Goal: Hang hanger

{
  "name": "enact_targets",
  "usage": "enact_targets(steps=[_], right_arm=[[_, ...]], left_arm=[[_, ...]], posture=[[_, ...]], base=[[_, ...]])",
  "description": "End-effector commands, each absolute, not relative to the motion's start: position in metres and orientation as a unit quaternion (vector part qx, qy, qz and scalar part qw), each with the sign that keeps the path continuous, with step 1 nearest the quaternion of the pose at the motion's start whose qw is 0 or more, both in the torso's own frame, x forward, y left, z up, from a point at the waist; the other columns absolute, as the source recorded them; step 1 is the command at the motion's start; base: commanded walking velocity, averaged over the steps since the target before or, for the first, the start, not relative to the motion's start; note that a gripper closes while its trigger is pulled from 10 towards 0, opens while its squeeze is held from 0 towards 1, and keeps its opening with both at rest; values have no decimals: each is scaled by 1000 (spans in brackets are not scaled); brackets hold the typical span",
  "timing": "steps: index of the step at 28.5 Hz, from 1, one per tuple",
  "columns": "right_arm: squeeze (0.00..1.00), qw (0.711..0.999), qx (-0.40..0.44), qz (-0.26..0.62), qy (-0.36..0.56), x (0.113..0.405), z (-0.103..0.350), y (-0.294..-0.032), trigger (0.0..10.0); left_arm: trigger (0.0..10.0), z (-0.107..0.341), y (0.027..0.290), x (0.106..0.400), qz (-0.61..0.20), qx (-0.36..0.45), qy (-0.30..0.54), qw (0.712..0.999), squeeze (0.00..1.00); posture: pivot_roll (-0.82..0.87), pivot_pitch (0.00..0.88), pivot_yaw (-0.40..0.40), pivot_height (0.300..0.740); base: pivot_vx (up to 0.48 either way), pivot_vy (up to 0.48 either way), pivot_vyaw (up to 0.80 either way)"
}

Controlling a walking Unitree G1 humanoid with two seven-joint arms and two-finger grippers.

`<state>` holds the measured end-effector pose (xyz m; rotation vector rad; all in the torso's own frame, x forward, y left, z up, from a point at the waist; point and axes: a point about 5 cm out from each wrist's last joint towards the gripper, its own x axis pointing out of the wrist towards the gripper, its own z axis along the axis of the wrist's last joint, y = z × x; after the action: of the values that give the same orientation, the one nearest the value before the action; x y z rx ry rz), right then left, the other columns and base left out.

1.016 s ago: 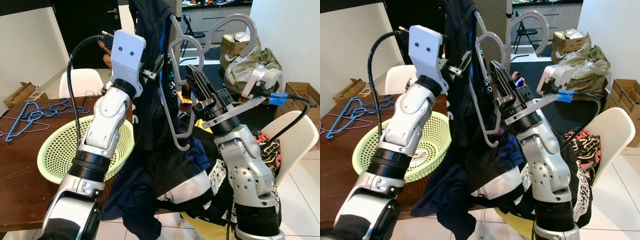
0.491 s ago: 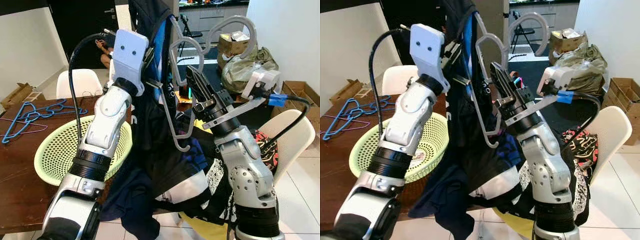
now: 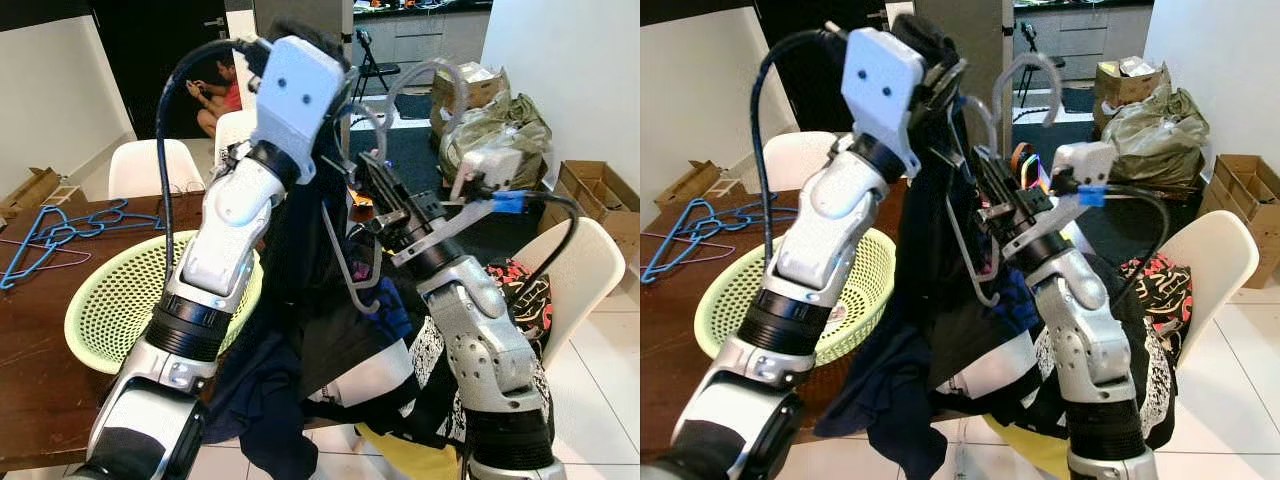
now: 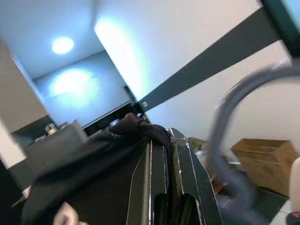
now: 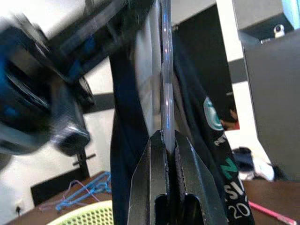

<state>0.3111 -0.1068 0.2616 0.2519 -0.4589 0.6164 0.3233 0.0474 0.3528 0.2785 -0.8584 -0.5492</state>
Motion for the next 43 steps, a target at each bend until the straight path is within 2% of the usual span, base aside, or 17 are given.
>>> enact_targets(steps=[1,12,13,15,19,24,25,26,28,29,31,32,35,36,38,40,43], right_arm=[[0,922,112,305,-211,312,258,-102,10000],[0,899,124,343,-243,305,268,-96,10000],[0,893,156,333,-258,307,275,-102,10000],[0,900,147,322,-253,310,275,-104,10000],[0,913,115,309,-240,316,270,-107,10000],[0,912,116,311,-241,316,270,-106,10000],[0,912,116,311,-242,316,270,-107,10000],[0,913,111,311,-240,316,269,-106,10000],[0,913,111,311,-240,316,269,-106,10000],[0,913,110,312,-239,316,268,-106,10000],[0,913,115,312,-235,316,266,-105,10000],[0,913,115,312,-235,316,266,-105,10000],[0,915,115,310,-231,317,263,-104,10000],[0,915,115,310,-231,317,263,-104,10000],[0,916,112,309,-229,317,262,-105,10000],[0,916,112,309,-229,317,262,-105,10000],[0,916,113,309,-228,317,261,-105,10000]], left_arm=[[0,358,41,317,-277,137,-420,853,0],[0,344,25,308,-341,142,-391,843,0],[0,330,19,305,-382,148,-359,839,0],[0,323,16,303,-401,155,-344,834,0],[0,285,9,297,-482,197,-246,817,0],[0,265,15,296,-499,220,-196,815,0],[1529,262,19,298,-492,216,-184,823,0],[8745,267,30,307,-452,212,-182,847,0],[8745,267,30,307,-452,212,-182,847,0],[10000,270,34,310,-435,209,-183,856,0],[10000,290,47,318,-380,187,-221,878,0],[10000,290,47,318,-380,187,-221,878,0],[10000,331,63,318,-318,84,-290,899,0],[10000,331,63,318,-318,84,-290,899,0],[10000,346,68,315,-317,14,-303,899,0],[10000,346,68,315,-317,14,-303,899,0],[10000,343,61,306,-386,-3,-276,880,0]], posture=[[1,0,38,740],[9,0,37,740],[10,0,35,740],[10,0,35,740],[18,0,28,740],[18,0,29,740],[18,0,30,740],[24,0,28,740],[24,0,28,740],[24,0,28,740],[28,0,27,740],[28,0,27,740],[27,0,28,740],[27,0,28,740],[27,0,28,740],[27,0,28,740],[25,0,29,740]], base=[[0,0,0],[0,0,0],[0,0,0],[0,0,0],[0,0,0],[0,0,0],[0,0,0],[0,0,0],[0,0,0],[0,0,0],[0,0,0],[0,0,0],[0,0,0],[0,0,0],[0,0,0],[0,0,0],[0,0,0]])
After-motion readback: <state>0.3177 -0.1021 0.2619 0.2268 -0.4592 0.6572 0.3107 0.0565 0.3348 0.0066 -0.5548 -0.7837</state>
